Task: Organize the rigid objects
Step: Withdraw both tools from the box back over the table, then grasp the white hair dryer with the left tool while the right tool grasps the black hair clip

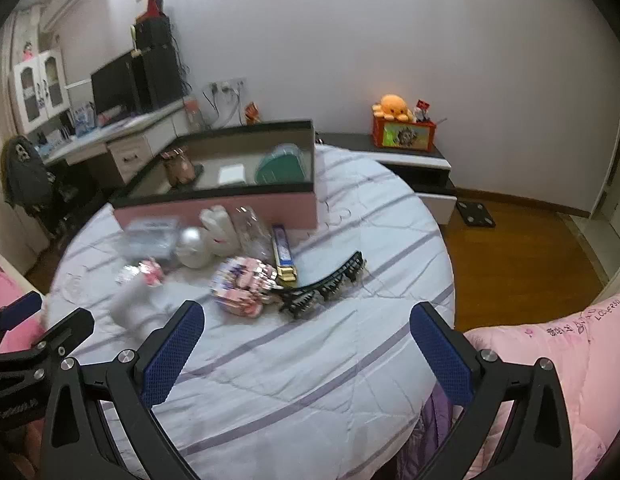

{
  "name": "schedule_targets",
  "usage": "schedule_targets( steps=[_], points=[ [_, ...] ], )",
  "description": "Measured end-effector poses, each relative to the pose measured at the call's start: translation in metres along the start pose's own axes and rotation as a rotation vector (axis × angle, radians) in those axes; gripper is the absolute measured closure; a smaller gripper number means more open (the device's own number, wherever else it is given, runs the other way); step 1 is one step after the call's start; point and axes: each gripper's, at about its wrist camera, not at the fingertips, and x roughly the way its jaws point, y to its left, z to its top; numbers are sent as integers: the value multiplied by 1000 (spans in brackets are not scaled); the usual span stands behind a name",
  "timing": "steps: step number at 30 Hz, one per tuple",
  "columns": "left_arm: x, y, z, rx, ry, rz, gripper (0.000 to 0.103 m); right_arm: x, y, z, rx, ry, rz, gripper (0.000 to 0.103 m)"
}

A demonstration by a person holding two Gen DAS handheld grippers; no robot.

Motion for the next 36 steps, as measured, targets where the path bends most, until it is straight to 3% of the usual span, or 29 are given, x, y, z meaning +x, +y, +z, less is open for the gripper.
schedule_targets(
  steps=[13, 15, 16, 19, 22, 25, 27, 29, 33, 36],
  points=[
    [62, -20, -1, -2, 83, 19, 1, 56, -34, 13, 126, 75, -12, 2],
    [72, -18, -3, -17, 106, 7, 12, 65, -36, 14, 130, 87, -14, 6],
    [79, -16, -5, -30, 133, -1, 22, 70, -36, 15, 131, 97, -11, 9],
    [80, -14, -5, -32, 124, -8, 26, 85, -33, 12, 116, 131, -5, 21],
    [80, -16, -5, -22, 118, -18, 35, 89, -30, 13, 107, 120, -7, 23],
    [79, -17, -4, -14, 117, -20, 37, 92, -24, 18, 88, 129, 8, 28],
    [78, -14, -4, -24, 118, -26, 39, 91, -20, 20, 78, 124, 29, 43],
    [75, -12, -4, -24, 120, -28, 39, 88, -25, 19, 102, 132, 48, 73],
    [73, -6, -6, -32, 118, -24, 39, 92, -32, 10, 118, 173, 47, 73],
    [74, -12, -6, -12, 117, -2, 38, 98, -18, 11, 74, 170, 7, 66]
  ],
)
